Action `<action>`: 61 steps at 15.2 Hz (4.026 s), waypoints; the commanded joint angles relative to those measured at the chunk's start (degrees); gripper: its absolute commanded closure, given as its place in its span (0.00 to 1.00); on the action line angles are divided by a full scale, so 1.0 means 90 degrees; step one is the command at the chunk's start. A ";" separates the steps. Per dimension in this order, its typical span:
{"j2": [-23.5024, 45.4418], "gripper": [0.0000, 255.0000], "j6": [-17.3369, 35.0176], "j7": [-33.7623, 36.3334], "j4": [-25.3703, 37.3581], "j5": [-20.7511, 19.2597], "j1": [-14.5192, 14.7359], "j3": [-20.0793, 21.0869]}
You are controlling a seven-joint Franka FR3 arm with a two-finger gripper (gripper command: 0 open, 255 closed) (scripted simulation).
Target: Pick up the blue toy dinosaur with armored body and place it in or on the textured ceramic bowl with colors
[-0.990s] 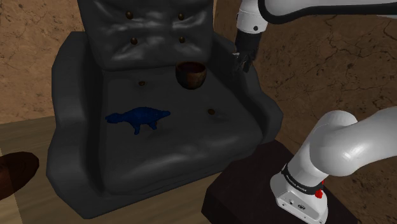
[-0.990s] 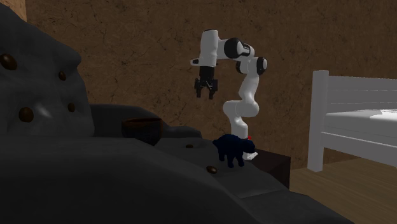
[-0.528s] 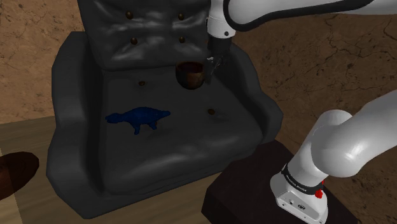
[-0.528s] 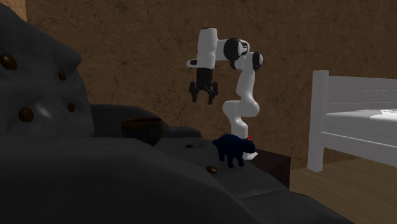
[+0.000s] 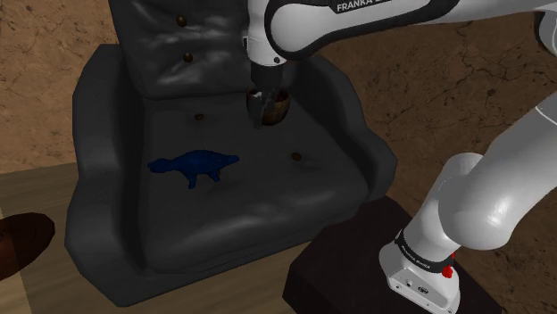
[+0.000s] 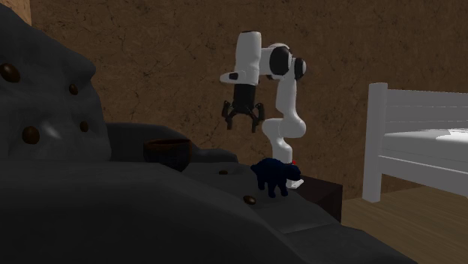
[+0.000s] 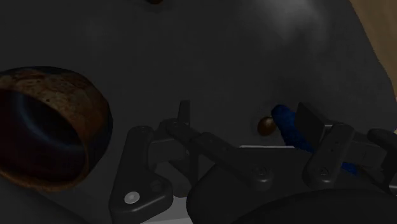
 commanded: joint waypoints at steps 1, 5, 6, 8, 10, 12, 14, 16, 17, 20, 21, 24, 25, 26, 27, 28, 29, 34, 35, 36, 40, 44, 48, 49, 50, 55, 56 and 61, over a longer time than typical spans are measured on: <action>0.0424 0.00 0.0111 -0.0168 0.0334 -0.0034 0.0096 0.0094; 0.1161 0.00 0.0256 -0.0451 0.0952 -0.0127 0.0302 0.0308; 0.1342 0.00 0.0282 -0.0518 0.1112 -0.0158 0.0356 0.0362; 0.1700 0.00 0.0322 -0.0649 0.1438 -0.0229 0.0467 0.0471; 0.2054 0.00 0.0346 -0.0776 0.1772 -0.0310 0.0584 0.0580; 0.2404 0.00 0.0355 -0.0902 0.2114 -0.0402 0.0709 0.0685; 0.2751 0.00 0.0351 -0.1026 0.2462 -0.0502 0.0843 0.0787; 0.3094 0.00 0.0334 -0.1152 0.2817 -0.0608 0.0988 0.0884; 0.3168 0.00 0.0329 -0.1180 0.2896 -0.0632 0.1022 0.0904; 0.3248 0.00 0.0550 -0.1158 0.2750 -0.0664 0.1021 0.0888; 0.3277 0.00 0.0623 -0.1150 0.2705 -0.0676 0.1021 0.0883; 0.3372 0.00 0.0839 -0.1125 0.2579 -0.0715 0.1021 0.0866; 0.3390 0.00 0.0881 -0.1121 0.2555 -0.0723 0.1022 0.0863; 0.3391 0.00 0.0880 -0.1120 0.2556 -0.0723 0.1022 0.0863; 0.3391 0.00 0.0880 -0.1120 0.2557 -0.0723 0.1022 0.0863; 0.3391 0.00 0.0880 -0.1120 0.2557 -0.0723 0.1022 0.0863; 0.3391 0.00 0.0880 -0.1120 0.2557 -0.0723 0.1022 0.0863; 0.3390 1.00 0.0879 -0.1120 0.2557 -0.0723 0.1022 0.0863; 0.3390 1.00 0.0879 -0.1121 0.2557 -0.0722 0.1021 0.0862; 0.3389 1.00 0.0879 -0.1122 0.2556 -0.0722 0.1020 0.0862; 0.3390 1.00 0.0878 -0.1118 0.2558 -0.0723 0.1023 0.0863; 0.3340 1.00 0.0730 -0.1143 0.2659 -0.0698 0.1019 0.0872; 0.3257 1.00 0.0423 -0.1184 0.2888 -0.0657 0.1019 0.0888; 0.3240 1.00 0.0345 -0.1194 0.2950 -0.0648 0.1019 0.0891; 0.3223 1.00 0.0266 -0.1203 0.3013 -0.0639 0.1020 0.0894; 0.3162 1.00 -0.0134 -0.1246 0.3356 -0.0603 0.1028 0.0909; 0.3154 1.00 -0.0216 -0.1254 0.3431 -0.0598 0.1030 0.0911; 0.3137 1.00 -0.0635 -0.1289 0.3835 -0.0579 0.1048 0.0922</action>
